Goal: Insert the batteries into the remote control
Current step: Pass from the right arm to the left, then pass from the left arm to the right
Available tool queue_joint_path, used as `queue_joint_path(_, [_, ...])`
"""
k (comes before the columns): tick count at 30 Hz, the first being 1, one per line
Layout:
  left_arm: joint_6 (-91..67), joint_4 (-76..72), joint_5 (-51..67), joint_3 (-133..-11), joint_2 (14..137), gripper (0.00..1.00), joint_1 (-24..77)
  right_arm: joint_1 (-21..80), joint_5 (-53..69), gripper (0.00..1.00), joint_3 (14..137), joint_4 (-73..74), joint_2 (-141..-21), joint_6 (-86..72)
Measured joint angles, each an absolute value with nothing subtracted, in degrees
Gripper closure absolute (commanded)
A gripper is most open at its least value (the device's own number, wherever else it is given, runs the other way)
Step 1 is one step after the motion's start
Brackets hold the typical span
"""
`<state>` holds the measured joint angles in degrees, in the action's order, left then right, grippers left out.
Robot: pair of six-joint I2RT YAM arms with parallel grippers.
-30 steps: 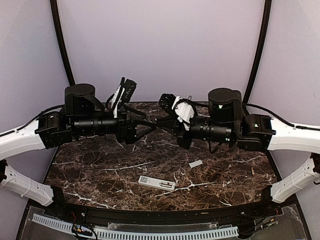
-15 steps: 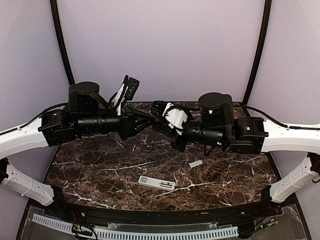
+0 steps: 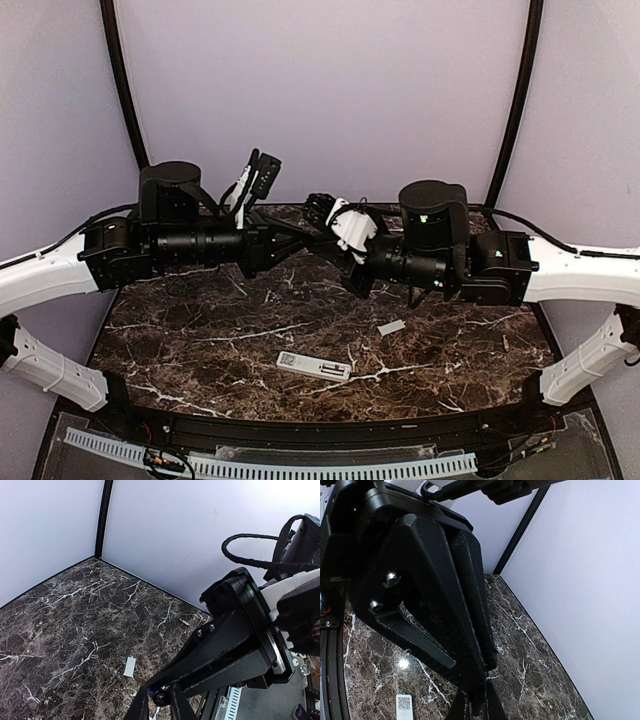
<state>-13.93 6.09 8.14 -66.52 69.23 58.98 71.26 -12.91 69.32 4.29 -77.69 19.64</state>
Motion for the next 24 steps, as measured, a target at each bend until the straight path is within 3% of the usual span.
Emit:
queue_joint_path(3, [-13.91,6.11,8.08,-66.61,69.28,0.99,58.98,71.26,-12.95,1.00,69.41,4.34,-77.73,19.70])
queue_joint_path(11, [-13.69,6.00,8.27,-66.61,69.32,1.00,58.72,71.24,-13.39,0.97,69.54,4.38,-77.87,19.88])
queue_joint_path(19, [-13.72,4.23,7.86,-66.52,68.93,1.00,58.72,71.24,-13.74,0.22,69.36,3.99,-77.01,17.69])
queue_joint_path(22, [-13.69,1.74,7.84,-65.32,67.00,1.00,58.72,69.97,-9.67,0.11,68.25,3.90,-73.73,13.89])
queue_joint_path(24, [-13.65,-0.27,7.92,-64.55,65.39,1.00,58.72,67.37,-1.91,0.11,67.61,3.22,-70.76,9.63])
